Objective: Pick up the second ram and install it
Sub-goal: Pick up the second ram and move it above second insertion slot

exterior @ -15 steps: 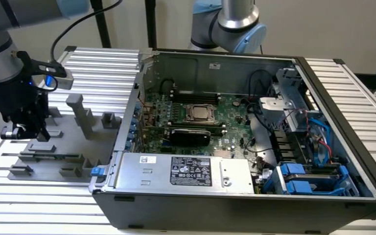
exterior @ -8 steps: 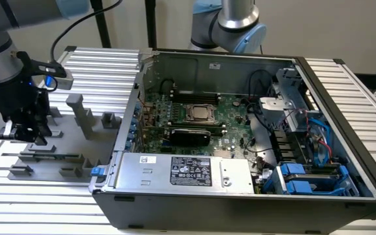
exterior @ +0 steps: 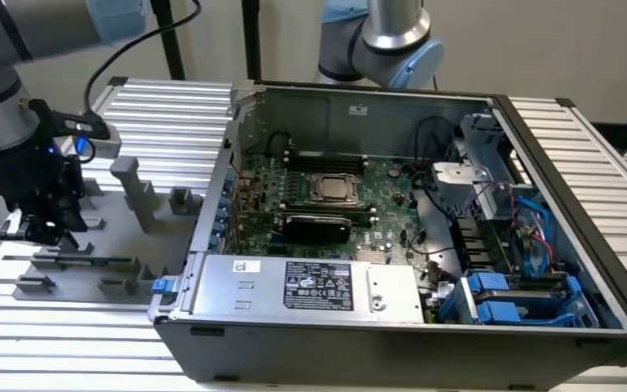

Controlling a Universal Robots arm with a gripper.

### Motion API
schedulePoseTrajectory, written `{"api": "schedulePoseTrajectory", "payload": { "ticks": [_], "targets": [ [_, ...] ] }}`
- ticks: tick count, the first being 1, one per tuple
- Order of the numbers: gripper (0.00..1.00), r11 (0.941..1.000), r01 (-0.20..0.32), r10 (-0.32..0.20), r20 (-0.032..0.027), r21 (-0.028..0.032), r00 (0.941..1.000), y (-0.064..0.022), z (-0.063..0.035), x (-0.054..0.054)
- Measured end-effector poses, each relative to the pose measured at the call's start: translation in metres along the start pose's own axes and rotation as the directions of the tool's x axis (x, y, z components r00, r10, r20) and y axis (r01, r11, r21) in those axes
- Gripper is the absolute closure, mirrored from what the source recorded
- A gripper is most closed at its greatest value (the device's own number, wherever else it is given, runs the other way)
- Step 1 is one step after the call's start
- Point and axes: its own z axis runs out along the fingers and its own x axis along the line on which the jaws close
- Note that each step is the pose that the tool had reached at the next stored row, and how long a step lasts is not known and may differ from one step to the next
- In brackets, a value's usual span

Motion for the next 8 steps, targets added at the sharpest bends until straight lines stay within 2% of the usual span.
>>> {"api": "schedulePoseTrajectory", "payload": {
  "ticks": [8],
  "targets": [
    [0.0,0.9994,-0.035,0.035,0.0007,0.0003,0.9994,-0.0002,0.0144,0.002]
  ]
}}
